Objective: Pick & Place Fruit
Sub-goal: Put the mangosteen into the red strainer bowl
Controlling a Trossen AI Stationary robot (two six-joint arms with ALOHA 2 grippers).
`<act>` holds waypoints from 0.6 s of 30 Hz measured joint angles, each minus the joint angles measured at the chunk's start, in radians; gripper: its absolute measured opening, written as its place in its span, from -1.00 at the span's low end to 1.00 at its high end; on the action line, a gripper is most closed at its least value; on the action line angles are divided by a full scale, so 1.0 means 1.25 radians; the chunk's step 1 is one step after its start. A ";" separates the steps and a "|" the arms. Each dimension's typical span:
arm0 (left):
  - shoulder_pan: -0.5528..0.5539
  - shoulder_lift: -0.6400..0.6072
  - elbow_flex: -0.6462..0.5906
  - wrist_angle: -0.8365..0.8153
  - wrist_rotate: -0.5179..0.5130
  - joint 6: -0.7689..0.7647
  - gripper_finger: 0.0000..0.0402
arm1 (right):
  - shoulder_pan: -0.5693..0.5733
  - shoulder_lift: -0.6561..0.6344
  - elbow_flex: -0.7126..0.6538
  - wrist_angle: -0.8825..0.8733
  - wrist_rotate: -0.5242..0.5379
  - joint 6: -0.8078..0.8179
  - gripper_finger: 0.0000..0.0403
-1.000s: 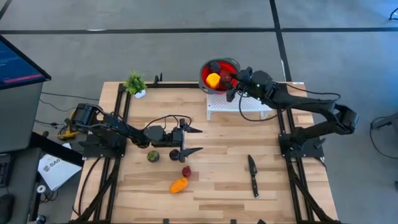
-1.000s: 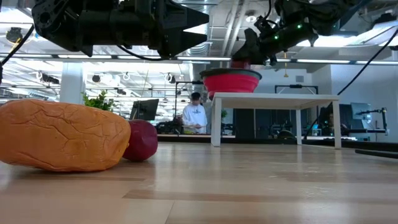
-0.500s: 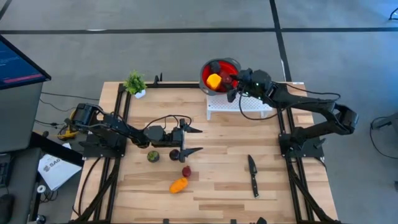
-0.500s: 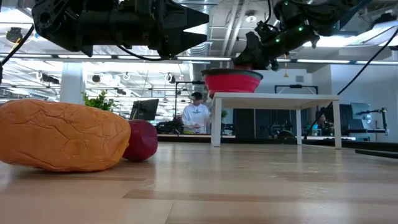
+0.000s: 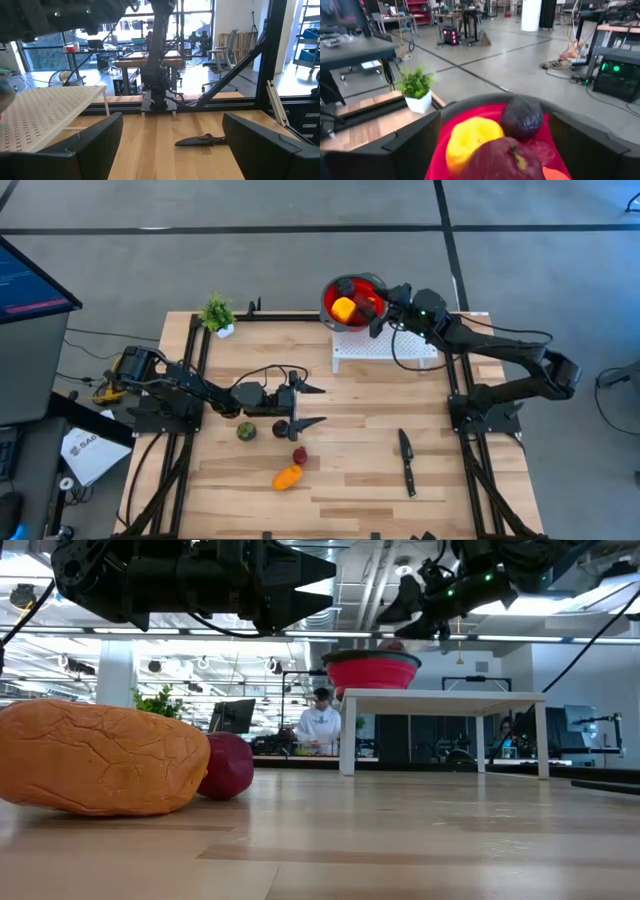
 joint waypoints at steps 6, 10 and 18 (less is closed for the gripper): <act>0.000 0.000 0.000 0.000 0.000 0.000 0.68 | 0.065 -0.063 -0.004 -0.032 0.001 -0.002 0.69; -0.003 0.000 0.000 -0.010 -0.001 -0.035 0.68 | 0.188 -0.091 -0.034 -0.032 0.001 -0.004 0.60; -0.070 -0.124 0.013 -0.346 -0.073 0.007 0.55 | 0.511 -0.028 -0.106 -0.019 0.131 -0.021 0.52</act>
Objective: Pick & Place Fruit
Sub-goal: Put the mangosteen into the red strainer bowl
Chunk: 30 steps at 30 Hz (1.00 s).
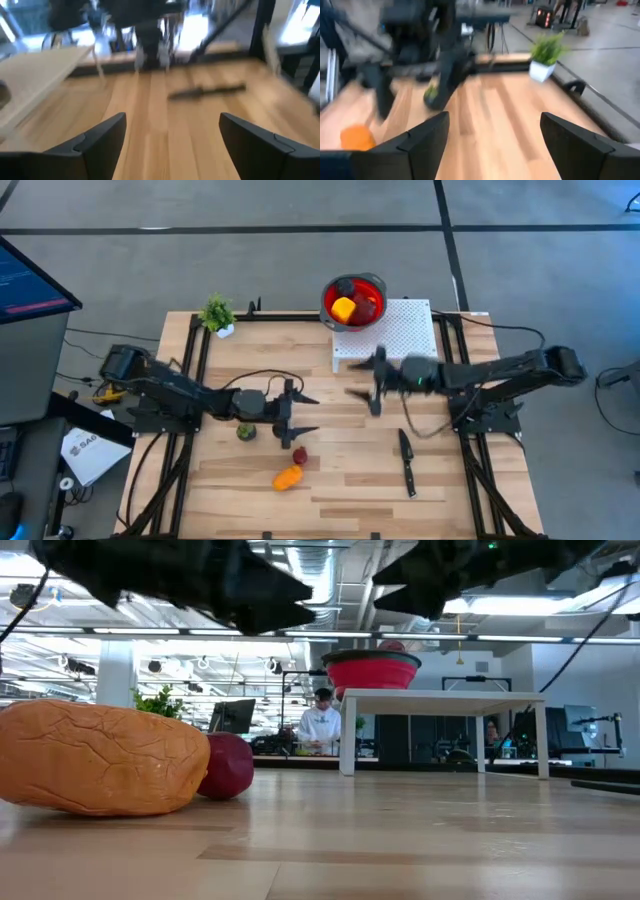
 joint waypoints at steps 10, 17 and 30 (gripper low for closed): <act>-0.218 -0.323 0.008 -0.659 -0.213 -0.239 0.48 | 0.190 0.168 -0.003 0.132 0.331 -0.085 0.52; -0.316 -0.371 0.005 -1.001 -0.218 -0.662 0.48 | 0.169 0.205 -0.003 0.184 0.334 -0.090 0.52; -0.320 -0.303 -0.196 -0.879 -0.220 -0.964 0.48 | 0.156 0.197 -0.003 0.187 0.331 -0.088 0.52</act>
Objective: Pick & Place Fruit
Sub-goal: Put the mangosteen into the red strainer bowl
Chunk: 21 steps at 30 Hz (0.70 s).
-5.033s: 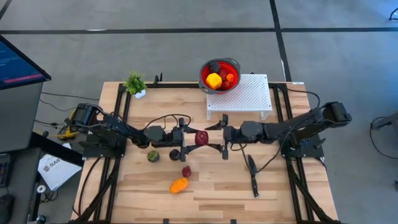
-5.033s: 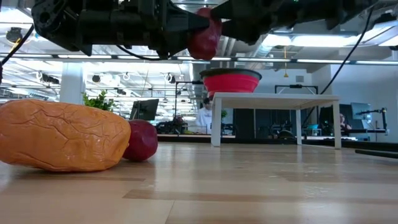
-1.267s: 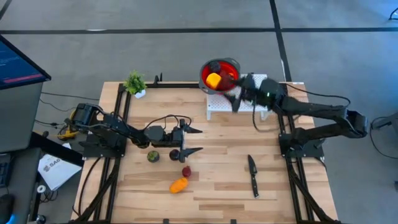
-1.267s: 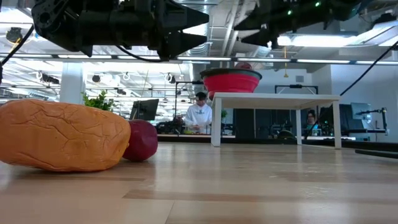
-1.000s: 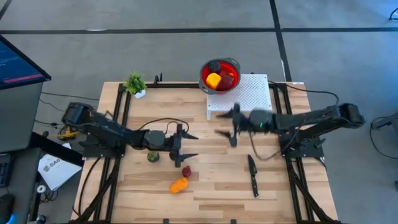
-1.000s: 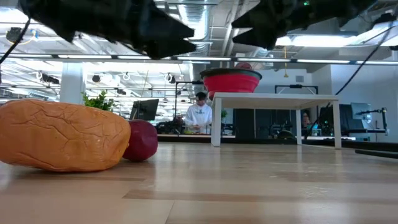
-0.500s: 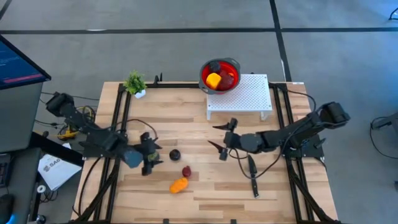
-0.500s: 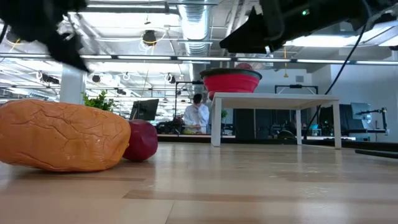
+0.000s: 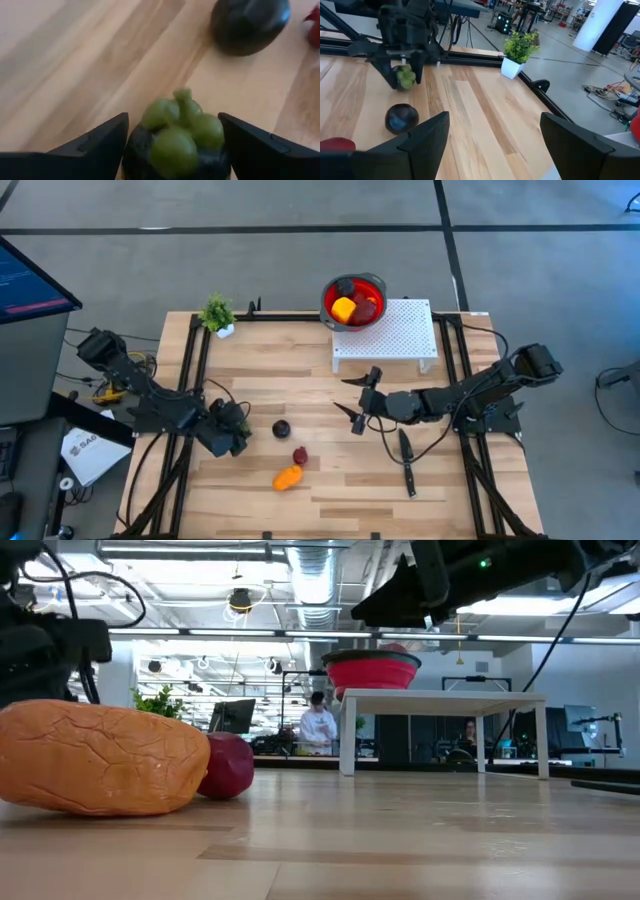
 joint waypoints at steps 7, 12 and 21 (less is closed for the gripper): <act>0.000 0.033 -0.038 0.102 -0.001 0.006 0.39 | 0.000 0.000 0.000 0.007 0.000 0.000 0.52; 0.001 0.051 -0.038 0.172 -0.006 0.035 0.17 | 0.000 0.000 0.000 0.017 0.000 0.000 0.52; 0.095 0.051 -0.038 0.705 -0.096 0.476 0.25 | 0.005 0.000 0.000 0.016 -0.024 -0.013 0.52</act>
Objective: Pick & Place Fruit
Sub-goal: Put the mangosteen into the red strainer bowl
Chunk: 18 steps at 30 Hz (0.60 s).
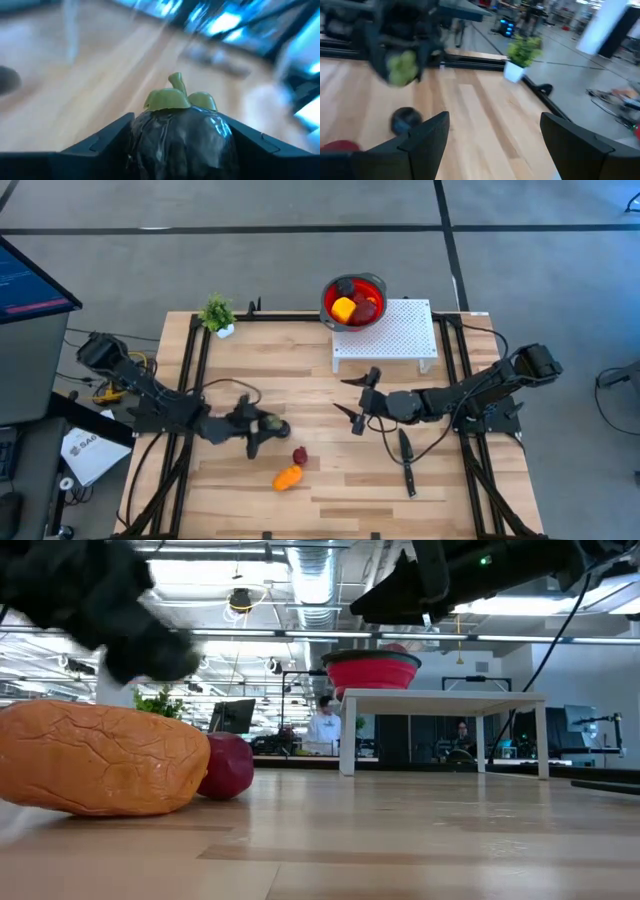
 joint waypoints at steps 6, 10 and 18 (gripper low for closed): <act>0.167 0.000 0.005 0.211 0.287 0.175 0.21 | 0.035 0.000 0.006 0.004 -0.065 -0.046 0.52; 0.254 0.049 0.042 0.212 0.432 0.179 0.21 | 0.069 0.000 0.046 0.005 -0.089 -0.127 0.52; 0.301 0.273 0.211 0.216 0.641 0.223 0.28 | 0.067 0.012 0.185 -0.193 -0.210 -0.231 0.52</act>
